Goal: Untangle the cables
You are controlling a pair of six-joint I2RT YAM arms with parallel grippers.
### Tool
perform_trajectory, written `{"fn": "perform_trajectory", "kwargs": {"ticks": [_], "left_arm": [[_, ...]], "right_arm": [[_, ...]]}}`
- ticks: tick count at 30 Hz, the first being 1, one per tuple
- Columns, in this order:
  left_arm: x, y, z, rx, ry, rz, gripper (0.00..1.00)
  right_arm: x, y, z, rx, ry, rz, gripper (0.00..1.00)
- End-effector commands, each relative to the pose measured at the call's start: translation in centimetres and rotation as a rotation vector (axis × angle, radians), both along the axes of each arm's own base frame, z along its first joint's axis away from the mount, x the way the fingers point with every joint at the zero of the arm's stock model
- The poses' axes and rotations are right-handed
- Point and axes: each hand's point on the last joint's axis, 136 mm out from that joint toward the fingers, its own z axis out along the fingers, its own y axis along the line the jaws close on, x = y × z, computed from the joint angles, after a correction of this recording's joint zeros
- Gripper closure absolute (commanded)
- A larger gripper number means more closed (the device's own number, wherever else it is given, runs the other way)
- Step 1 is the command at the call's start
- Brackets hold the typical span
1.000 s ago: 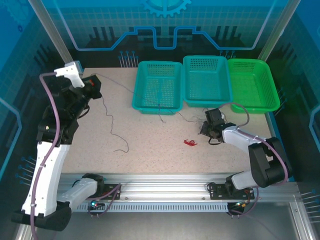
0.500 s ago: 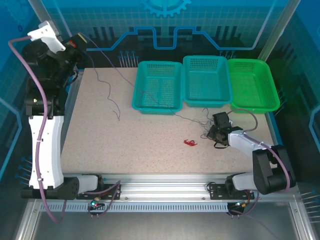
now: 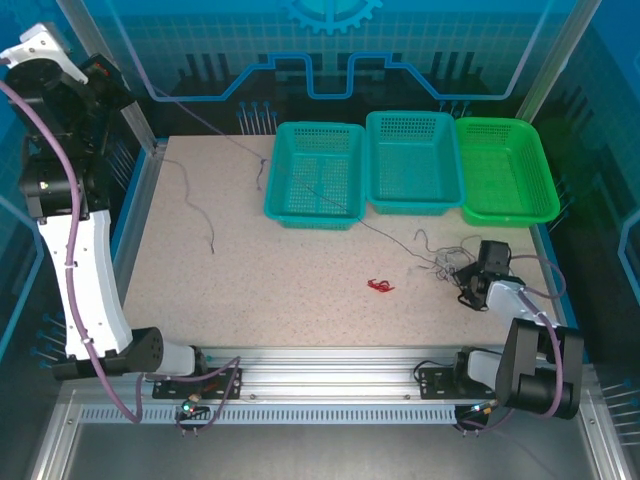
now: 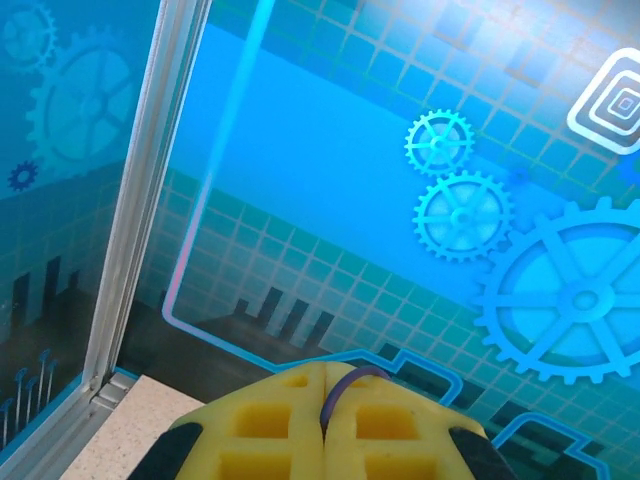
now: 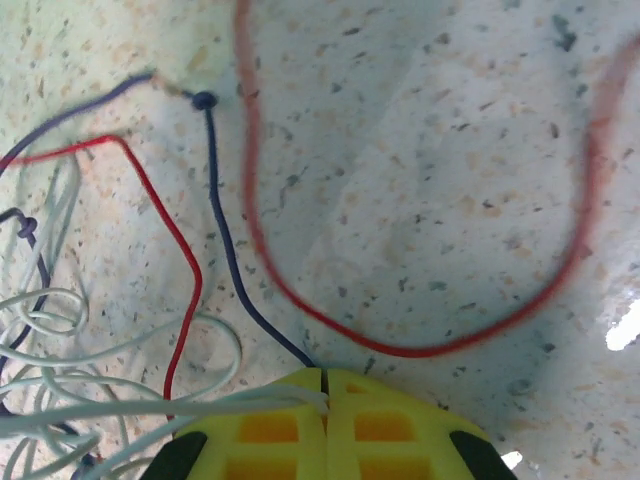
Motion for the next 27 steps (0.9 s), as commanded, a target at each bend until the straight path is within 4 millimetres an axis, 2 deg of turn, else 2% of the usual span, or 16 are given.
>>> {"fn": "perform_trajectory", "kwargs": {"ticks": [1, 4, 5, 8, 10, 12, 14, 16, 20, 24, 27], "left_arm": [[1.1, -1.0, -1.1, -0.044, 0.012, -0.076, 1.0], [2.4, -4.7, -1.6, -0.048, -0.004, -0.254, 1.0], [2.7, -5.9, -2.0, -0.04, 0.006, -0.304, 1.0], [2.9, -9.3, -2.8, -0.014, 0.026, -0.427, 1.0], [2.6, -11.0, -3.1, 0.003, 0.021, -0.476, 1.0], [2.1, -12.0, -3.2, 0.016, 0.014, -0.501, 1.0], [1.6, -12.6, -3.0, 0.021, 0.011, -0.517, 1.0], [1.1, -13.0, -2.7, 0.031, 0.002, -0.532, 1.0], [0.2, -13.7, -1.6, 0.05, -0.021, -0.555, 1.0], [-0.3, -14.2, -1.1, 0.051, -0.036, -0.574, 1.0], [-0.4, -14.6, -1.2, 0.048, -0.036, -0.591, 1.0]], "right_arm": [[-0.5, 1.0, -0.9, 0.044, 0.027, 0.036, 1.0], [2.0, 3.5, 1.3, 0.018, -0.062, 0.248, 1.0], [2.6, 4.8, 2.3, -0.005, -0.089, 0.341, 0.95], [3.4, 7.8, 6.2, -0.111, -0.186, 0.589, 0.6], [3.3, 9.3, 8.9, -0.158, -0.275, 0.698, 0.48], [3.2, 11.0, 12.0, -0.207, -0.391, 0.804, 0.41], [2.9, 13.9, 15.9, -0.24, -0.555, 0.962, 0.29], [2.4, 17.6, 19.1, -0.248, -0.703, 1.141, 0.25], [1.5, 25.1, 22.9, -0.295, -0.873, 1.479, 0.21], [2.4, 31.4, 24.7, -0.406, -1.017, 1.708, 0.19], [4.8, 34.8, 25.1, -0.419, -1.079, 1.774, 0.17]]}}
